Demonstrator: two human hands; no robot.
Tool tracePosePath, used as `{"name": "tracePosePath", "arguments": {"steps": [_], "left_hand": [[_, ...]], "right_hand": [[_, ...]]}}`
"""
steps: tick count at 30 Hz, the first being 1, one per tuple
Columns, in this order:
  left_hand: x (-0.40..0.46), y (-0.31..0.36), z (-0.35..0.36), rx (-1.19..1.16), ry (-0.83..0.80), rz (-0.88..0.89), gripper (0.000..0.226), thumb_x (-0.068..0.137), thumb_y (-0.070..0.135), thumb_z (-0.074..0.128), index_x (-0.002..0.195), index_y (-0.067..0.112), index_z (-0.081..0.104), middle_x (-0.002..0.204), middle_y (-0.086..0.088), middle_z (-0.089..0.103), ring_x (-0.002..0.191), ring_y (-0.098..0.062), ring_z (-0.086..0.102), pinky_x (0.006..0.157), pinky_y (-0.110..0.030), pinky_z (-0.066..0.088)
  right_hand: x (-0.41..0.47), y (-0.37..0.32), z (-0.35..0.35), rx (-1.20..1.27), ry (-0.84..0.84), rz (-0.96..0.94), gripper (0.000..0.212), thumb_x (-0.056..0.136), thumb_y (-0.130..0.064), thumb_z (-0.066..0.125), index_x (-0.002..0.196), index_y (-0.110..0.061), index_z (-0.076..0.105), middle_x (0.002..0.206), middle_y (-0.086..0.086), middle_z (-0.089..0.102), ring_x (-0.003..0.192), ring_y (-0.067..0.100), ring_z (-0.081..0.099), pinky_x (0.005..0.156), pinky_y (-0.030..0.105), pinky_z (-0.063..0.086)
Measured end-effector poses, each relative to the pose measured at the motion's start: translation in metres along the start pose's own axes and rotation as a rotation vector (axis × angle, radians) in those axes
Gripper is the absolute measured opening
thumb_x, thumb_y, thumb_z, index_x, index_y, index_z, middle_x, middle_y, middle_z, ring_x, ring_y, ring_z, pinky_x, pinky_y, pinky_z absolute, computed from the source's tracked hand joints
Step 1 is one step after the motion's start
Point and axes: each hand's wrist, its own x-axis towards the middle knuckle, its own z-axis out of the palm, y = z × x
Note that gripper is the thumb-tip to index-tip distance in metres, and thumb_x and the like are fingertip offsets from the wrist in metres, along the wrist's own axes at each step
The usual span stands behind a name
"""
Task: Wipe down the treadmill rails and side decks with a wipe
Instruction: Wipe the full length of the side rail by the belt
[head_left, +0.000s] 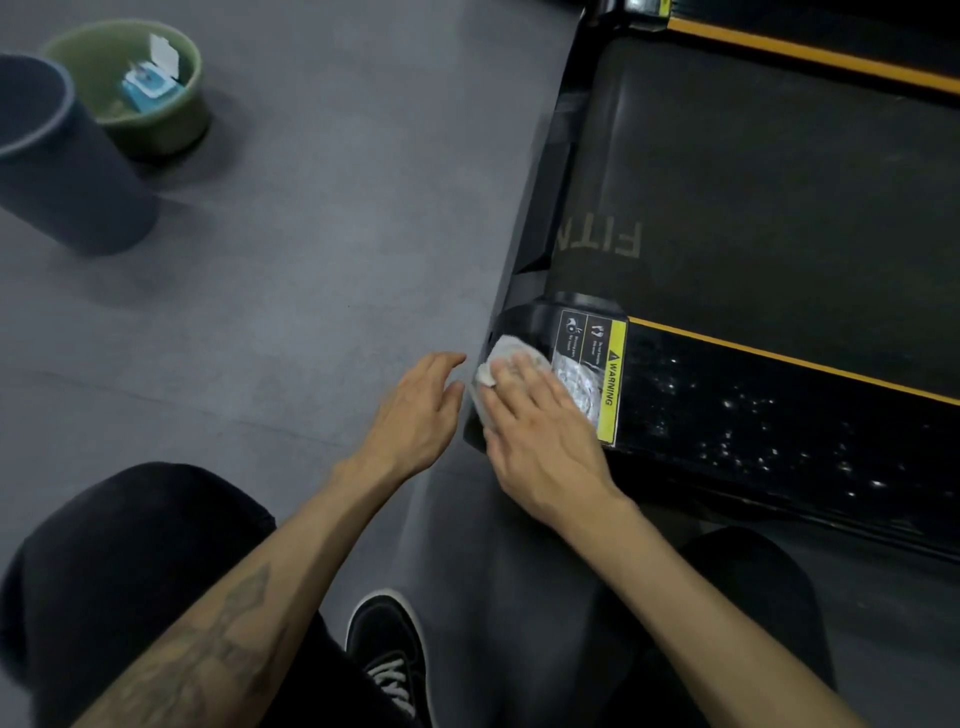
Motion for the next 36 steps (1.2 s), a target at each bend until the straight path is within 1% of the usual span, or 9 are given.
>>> {"name": "tracePosePath", "arguments": {"steps": [5,8,13,19,22,25,27,30,36], "left_hand": [[-0.001,-0.001,0.000,0.010,0.018,0.009,0.046,0.109,0.026,0.046,0.154,0.016,0.041,0.156,-0.003,0.044,0.141,-0.021,0.045,0.113,-0.034,0.036],[-0.003,-0.003,0.001,0.039,-0.012,0.020,0.053,0.108,0.030,0.049,0.158,0.017,0.035,0.162,-0.003,0.037,0.146,-0.020,0.039,0.117,-0.032,0.031],[-0.006,-0.005,0.004,-0.016,-0.211,0.047,0.068,0.107,0.043,0.047,0.164,0.023,0.016,0.172,0.003,0.015,0.156,-0.011,0.016,0.117,-0.020,0.011],[-0.007,-0.008,0.004,-0.063,-0.280,0.092,0.076,0.103,0.050,0.050,0.165,0.026,0.013,0.171,0.009,0.012,0.153,-0.001,0.013,0.121,-0.018,0.011],[-0.007,-0.010,0.006,-0.015,-0.283,0.103,0.078,0.102,0.057,0.047,0.165,0.027,0.012,0.171,0.009,0.013,0.152,0.001,0.012,0.117,-0.014,0.009],[-0.005,-0.009,0.005,0.012,-0.259,0.091,0.080,0.099,0.065,0.039,0.165,0.027,0.016,0.171,0.008,0.015,0.155,-0.006,0.015,0.119,-0.018,0.010],[-0.004,-0.008,0.005,0.025,-0.233,0.105,0.076,0.099,0.064,0.038,0.164,0.030,0.019,0.171,0.008,0.017,0.155,-0.008,0.019,0.121,-0.022,0.014],[-0.002,-0.007,0.006,0.023,-0.209,0.140,0.069,0.104,0.057,0.042,0.164,0.030,0.021,0.170,0.007,0.020,0.154,-0.011,0.023,0.122,-0.026,0.020],[-0.007,-0.003,0.005,0.029,-0.167,0.211,0.064,0.105,0.052,0.047,0.162,0.033,0.025,0.169,0.007,0.023,0.152,-0.009,0.027,0.120,-0.026,0.025]], "right_hand": [[0.046,0.007,-0.016,-0.034,-0.165,-0.099,0.059,0.110,-0.040,0.016,0.162,-0.012,0.025,0.171,0.011,0.017,0.159,0.027,0.004,0.127,0.043,-0.005],[0.058,0.026,-0.022,-0.013,-0.148,-0.055,0.059,0.111,-0.040,0.015,0.164,-0.015,0.018,0.173,0.008,0.009,0.160,0.023,-0.002,0.128,0.040,-0.006],[0.035,0.033,-0.022,0.066,-0.133,0.075,0.059,0.109,-0.036,0.010,0.166,-0.019,0.007,0.173,0.007,-0.003,0.159,0.023,-0.011,0.129,0.041,-0.005],[0.067,0.029,-0.027,0.009,-0.191,-0.054,0.059,0.110,-0.041,0.020,0.164,-0.018,0.021,0.172,0.007,0.011,0.159,0.025,-0.002,0.127,0.042,-0.008],[0.082,0.042,-0.021,0.007,-0.181,-0.026,0.060,0.108,-0.043,0.023,0.162,-0.017,0.026,0.171,0.008,0.018,0.158,0.026,0.008,0.128,0.042,-0.001],[0.065,0.052,-0.015,0.102,-0.050,0.108,0.063,0.103,-0.042,0.017,0.158,-0.017,0.035,0.161,0.013,0.035,0.152,0.031,0.025,0.127,0.043,0.014],[0.051,0.051,-0.012,0.146,0.030,0.162,0.059,0.104,-0.037,0.024,0.157,-0.013,0.038,0.159,0.016,0.038,0.150,0.033,0.029,0.128,0.044,0.016],[0.066,0.047,-0.006,0.142,0.040,0.089,0.058,0.102,-0.032,0.024,0.146,-0.010,0.052,0.145,0.014,0.052,0.139,0.035,0.041,0.125,0.046,0.022],[0.078,0.064,-0.005,0.262,0.035,0.126,0.049,0.104,-0.039,0.036,0.148,-0.022,0.051,0.145,0.003,0.054,0.141,0.024,0.041,0.126,0.040,0.013]]}}
